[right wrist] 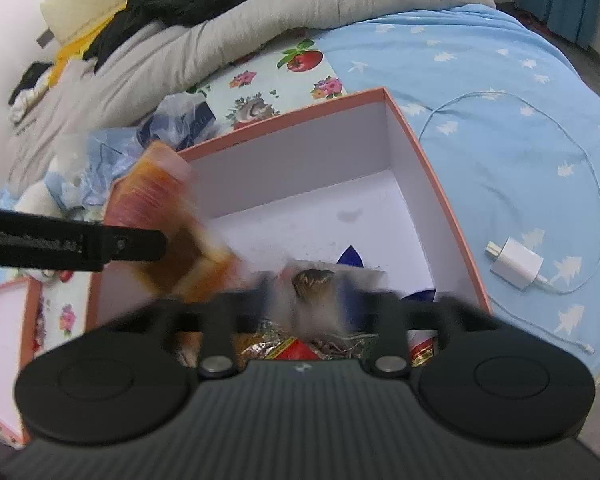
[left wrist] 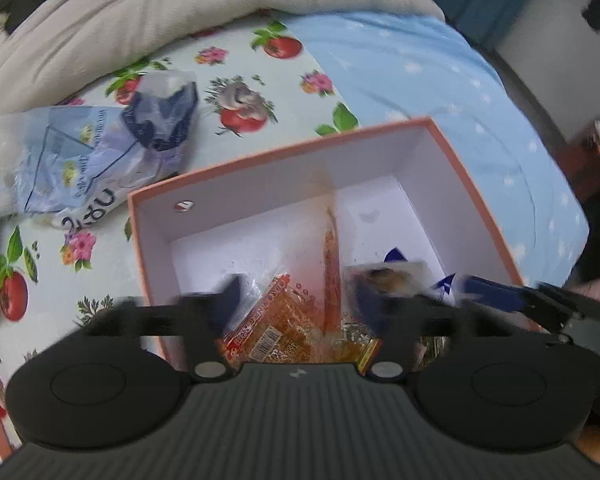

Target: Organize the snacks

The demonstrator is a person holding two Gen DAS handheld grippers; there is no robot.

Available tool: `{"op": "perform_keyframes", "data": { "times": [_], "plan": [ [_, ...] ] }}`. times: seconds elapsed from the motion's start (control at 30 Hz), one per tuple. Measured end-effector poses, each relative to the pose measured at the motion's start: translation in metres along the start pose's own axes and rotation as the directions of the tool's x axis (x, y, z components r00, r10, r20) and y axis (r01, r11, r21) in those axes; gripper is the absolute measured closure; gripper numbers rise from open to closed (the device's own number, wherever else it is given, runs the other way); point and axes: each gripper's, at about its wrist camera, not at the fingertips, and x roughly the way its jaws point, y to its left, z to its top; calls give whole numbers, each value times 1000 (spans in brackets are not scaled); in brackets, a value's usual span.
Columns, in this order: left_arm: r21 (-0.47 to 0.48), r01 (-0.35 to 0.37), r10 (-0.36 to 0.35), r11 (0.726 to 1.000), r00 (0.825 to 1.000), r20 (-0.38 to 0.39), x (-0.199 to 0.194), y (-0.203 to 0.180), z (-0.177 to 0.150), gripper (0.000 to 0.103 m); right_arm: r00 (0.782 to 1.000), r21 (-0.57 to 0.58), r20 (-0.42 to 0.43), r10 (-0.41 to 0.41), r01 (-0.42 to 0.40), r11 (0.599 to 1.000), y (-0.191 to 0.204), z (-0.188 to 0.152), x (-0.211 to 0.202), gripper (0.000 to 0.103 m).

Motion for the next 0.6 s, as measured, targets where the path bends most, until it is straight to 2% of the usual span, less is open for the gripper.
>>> {"op": "perform_keyframes", "data": {
  "times": [0.17,0.3,0.43,0.6],
  "plan": [
    [-48,33,-29,998,997,74,-32,9,-14,26,998,-20,58,-37,38,999,6,-5,-21,20],
    [-22,23,-19,999,988,155,-71,7,-33,26,987,-34,153,-53,59,998,14,-12,-54,20],
    [1,25,-25,1000,966,257,-114,7,-56,26,964,-47,264,-43,58,997,27,-26,-99,20],
    [0,59,-55,998,927,371,-161,11,-89,26,925,-32,378,41,-31,999,37,-46,-151,20]
  ]
}}
